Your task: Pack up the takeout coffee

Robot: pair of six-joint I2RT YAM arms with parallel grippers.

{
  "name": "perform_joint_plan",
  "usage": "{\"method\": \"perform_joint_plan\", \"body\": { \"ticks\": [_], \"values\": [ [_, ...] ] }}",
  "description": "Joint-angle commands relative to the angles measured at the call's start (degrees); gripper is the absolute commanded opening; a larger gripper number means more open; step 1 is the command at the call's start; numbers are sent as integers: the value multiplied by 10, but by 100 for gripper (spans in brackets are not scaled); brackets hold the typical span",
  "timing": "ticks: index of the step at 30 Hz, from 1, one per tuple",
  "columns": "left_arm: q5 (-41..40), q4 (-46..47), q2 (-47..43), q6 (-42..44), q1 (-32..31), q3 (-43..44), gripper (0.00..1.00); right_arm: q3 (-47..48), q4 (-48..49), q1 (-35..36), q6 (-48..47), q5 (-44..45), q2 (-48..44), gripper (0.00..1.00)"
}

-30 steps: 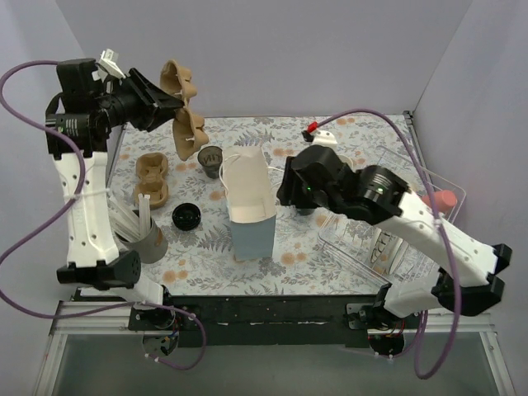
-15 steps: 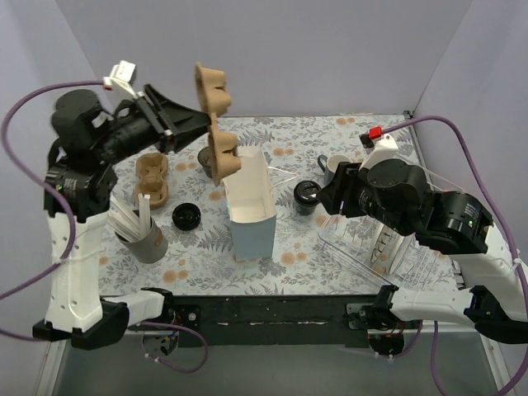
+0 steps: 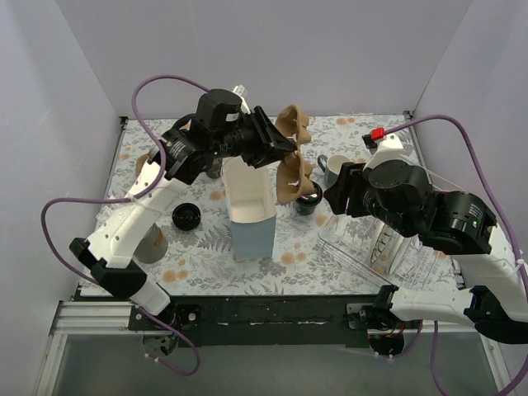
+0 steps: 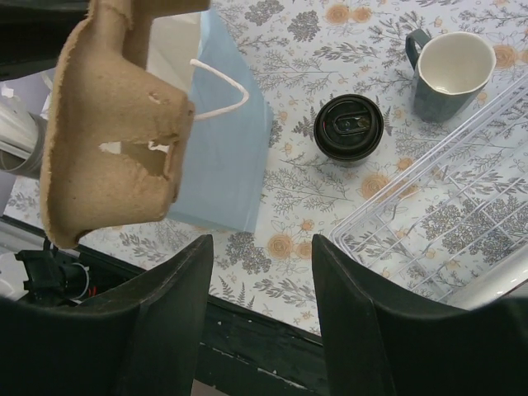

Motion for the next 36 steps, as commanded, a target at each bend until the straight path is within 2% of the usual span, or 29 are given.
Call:
{"method": "perform_joint_plan", "body": {
  "ticks": [1, 8, 16, 23, 29, 33, 36],
  "values": [
    [-84, -39, -72, -8, 0, -11, 23, 17, -5, 2, -11, 23, -9, 59],
    [-116, -101, -64, 14, 0, 20, 24, 11, 7, 2, -15, 8, -3, 60],
    [-154, -142, -65, 19, 0, -4, 24, 22, 18, 2, -23, 3, 6, 60],
    [-187, -213, -23, 33, 0, 49, 24, 29, 26, 1, -30, -30, 34, 60],
    [-194, -236, -3, 34, 0, 59, 24, 28, 39, 2, -35, -34, 41, 60],
    [-198, -240, -8, 43, 0, 59, 24, 26, 95, 1, -105, -41, 52, 66],
    [-197, -247, -5, 49, 0, 64, 24, 37, 102, -6, -108, -25, 65, 70]
  ]
}}
